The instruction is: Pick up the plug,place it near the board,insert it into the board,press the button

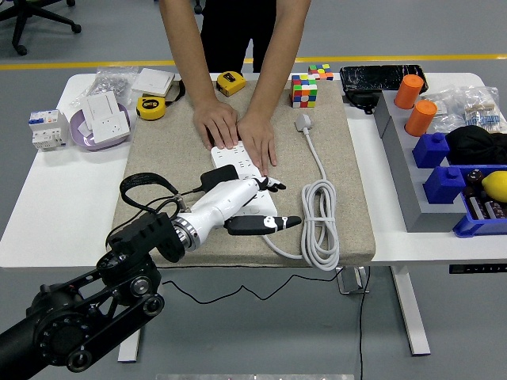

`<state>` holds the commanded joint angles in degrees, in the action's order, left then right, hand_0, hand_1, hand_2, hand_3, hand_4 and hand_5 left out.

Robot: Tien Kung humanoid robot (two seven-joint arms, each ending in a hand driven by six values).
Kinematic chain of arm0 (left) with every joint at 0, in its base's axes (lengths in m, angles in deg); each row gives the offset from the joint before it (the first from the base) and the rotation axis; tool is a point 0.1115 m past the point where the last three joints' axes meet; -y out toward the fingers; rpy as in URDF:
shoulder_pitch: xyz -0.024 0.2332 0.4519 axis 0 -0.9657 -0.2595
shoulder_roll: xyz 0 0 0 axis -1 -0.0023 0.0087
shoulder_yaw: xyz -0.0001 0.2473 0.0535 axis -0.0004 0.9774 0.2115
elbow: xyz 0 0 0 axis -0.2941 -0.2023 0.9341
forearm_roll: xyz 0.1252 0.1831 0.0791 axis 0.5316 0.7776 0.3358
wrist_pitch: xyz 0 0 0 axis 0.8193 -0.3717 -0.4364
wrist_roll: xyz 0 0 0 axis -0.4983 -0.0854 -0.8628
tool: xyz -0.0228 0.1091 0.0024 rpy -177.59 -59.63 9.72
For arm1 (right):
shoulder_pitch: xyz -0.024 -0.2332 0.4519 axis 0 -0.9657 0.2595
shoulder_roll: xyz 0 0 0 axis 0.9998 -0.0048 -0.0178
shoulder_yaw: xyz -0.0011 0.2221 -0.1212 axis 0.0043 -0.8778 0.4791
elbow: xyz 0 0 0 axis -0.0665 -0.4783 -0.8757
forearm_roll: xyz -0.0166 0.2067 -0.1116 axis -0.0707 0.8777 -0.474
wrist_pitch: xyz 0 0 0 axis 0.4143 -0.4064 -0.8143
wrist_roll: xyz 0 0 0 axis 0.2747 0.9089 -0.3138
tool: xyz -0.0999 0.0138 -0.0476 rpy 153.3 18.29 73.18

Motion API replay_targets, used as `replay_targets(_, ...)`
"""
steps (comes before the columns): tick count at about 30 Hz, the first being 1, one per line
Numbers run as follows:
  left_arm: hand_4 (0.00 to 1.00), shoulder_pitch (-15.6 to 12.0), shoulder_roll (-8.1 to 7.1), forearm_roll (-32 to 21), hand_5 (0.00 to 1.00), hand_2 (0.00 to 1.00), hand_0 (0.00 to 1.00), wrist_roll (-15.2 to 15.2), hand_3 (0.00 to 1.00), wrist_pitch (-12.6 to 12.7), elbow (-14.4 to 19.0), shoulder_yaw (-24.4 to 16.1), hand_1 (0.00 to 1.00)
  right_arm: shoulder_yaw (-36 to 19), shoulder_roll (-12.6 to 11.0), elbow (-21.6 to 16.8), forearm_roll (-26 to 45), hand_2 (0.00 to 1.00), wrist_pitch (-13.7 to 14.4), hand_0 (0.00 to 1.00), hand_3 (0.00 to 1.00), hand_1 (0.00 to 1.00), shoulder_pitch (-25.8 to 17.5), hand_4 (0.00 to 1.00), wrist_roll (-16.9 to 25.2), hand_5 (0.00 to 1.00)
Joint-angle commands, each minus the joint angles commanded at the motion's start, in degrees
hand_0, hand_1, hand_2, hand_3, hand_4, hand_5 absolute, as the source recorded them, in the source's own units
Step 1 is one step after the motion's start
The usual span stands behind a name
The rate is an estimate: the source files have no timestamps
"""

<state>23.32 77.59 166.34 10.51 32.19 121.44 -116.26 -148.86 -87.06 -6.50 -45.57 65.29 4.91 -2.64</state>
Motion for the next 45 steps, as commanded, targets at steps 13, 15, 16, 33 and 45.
replay_targets(13,0.506,1.42,1.24,3.85,0.04,0.148,0.128,-3.94,0.909,-6.4,-3.45,0.52,0.02,-0.36,0.02,0.0,-0.31,0.793,-0.03,0.927,0.82,0.853,0.04,0.998,-0.09,0.85)
replay_targets(15,0.506,1.62,1.39,4.05,0.04,0.148,0.128,-3.88,0.909,-6.29,-4.01,0.48,0.02,-0.32,0.05,0.0,-0.26,0.793,-0.03,0.927,0.82,0.853,0.08,0.998,-0.05,0.85)
replay_targets(16,0.506,1.66,1.43,4.1,0.04,0.148,0.128,-3.86,0.909,-6.28,-4.12,0.47,0.02,-0.27,0.05,0.0,-0.22,0.793,-0.03,0.927,0.82,0.853,0.1,0.998,-0.03,0.85)
replay_targets(33,0.522,1.99,1.4,4.85,0.002,0.148,0.126,-4.41,0.876,-8.27,-6.35,0.62,0.021,-0.39,0.05,0.0,-0.2,0.791,0.0,0.925,0.819,0.853,0.3,0.998,0.03,0.847)
replay_targets(45,0.517,2.19,1.07,5.04,0.002,0.148,0.128,-5.56,0.787,-11.33,-6.88,1.51,0.021,-0.62,0.04,0.0,-0.43,0.791,-0.02,0.925,0.819,0.852,0.24,0.998,-0.03,0.846)
